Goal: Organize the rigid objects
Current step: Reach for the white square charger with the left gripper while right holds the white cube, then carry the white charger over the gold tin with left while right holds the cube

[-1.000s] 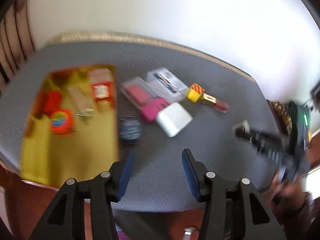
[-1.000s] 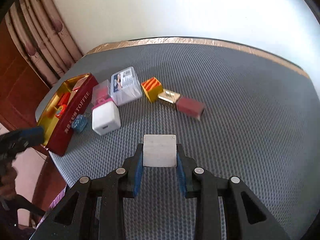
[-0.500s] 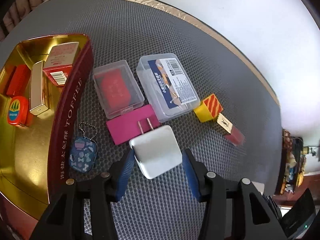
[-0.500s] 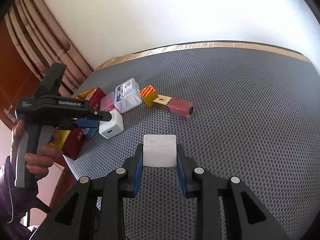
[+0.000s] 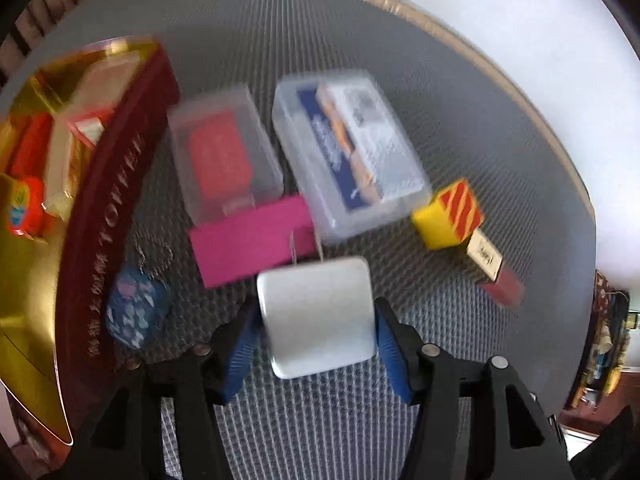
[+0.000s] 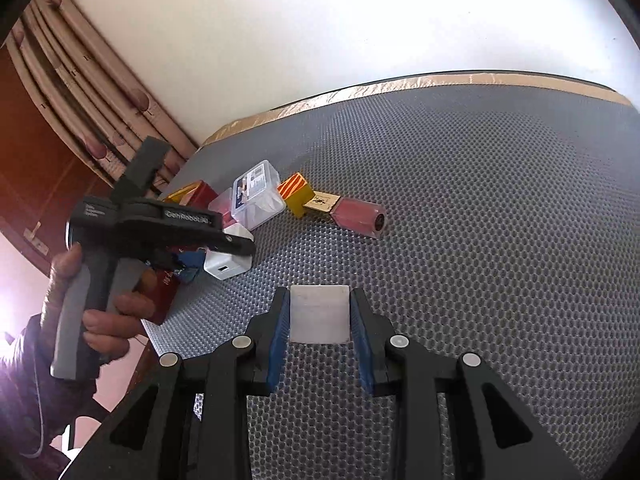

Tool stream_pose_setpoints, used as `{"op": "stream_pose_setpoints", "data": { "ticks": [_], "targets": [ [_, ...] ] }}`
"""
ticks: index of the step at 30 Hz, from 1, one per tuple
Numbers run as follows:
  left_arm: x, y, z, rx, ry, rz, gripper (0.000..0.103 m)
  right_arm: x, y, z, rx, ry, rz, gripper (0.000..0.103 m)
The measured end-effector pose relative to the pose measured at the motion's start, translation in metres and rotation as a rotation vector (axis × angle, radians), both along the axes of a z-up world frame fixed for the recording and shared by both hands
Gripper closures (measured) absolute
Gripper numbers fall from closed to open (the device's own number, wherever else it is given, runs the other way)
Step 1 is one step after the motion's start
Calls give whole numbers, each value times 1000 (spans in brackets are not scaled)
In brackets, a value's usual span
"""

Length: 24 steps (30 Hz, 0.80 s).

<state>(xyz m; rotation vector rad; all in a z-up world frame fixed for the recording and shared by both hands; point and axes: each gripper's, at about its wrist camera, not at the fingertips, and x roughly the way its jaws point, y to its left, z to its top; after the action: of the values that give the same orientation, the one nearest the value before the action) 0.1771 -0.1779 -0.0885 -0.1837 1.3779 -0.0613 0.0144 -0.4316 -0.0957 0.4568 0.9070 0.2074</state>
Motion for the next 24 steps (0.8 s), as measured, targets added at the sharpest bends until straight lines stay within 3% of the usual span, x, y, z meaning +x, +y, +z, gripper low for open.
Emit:
{"op": "stream_pose_setpoints", "data": {
  "ticks": [5, 13, 18, 24],
  "targets": [
    [-2, 4, 1, -39, -26, 18, 48, 0, 2, -1, -2, 5, 7, 74],
    [-28, 7, 16, -42, -77, -46, 48, 2, 9, -4, -38, 13, -2, 75],
    [-57, 15, 49, -108, -120, -92, 48, 1, 14, 6, -56, -3, -12, 75],
    [-75, 70, 96, -97, -213, -57, 48, -3, 30, 25, -71, -39, -3, 75]
  ]
}}
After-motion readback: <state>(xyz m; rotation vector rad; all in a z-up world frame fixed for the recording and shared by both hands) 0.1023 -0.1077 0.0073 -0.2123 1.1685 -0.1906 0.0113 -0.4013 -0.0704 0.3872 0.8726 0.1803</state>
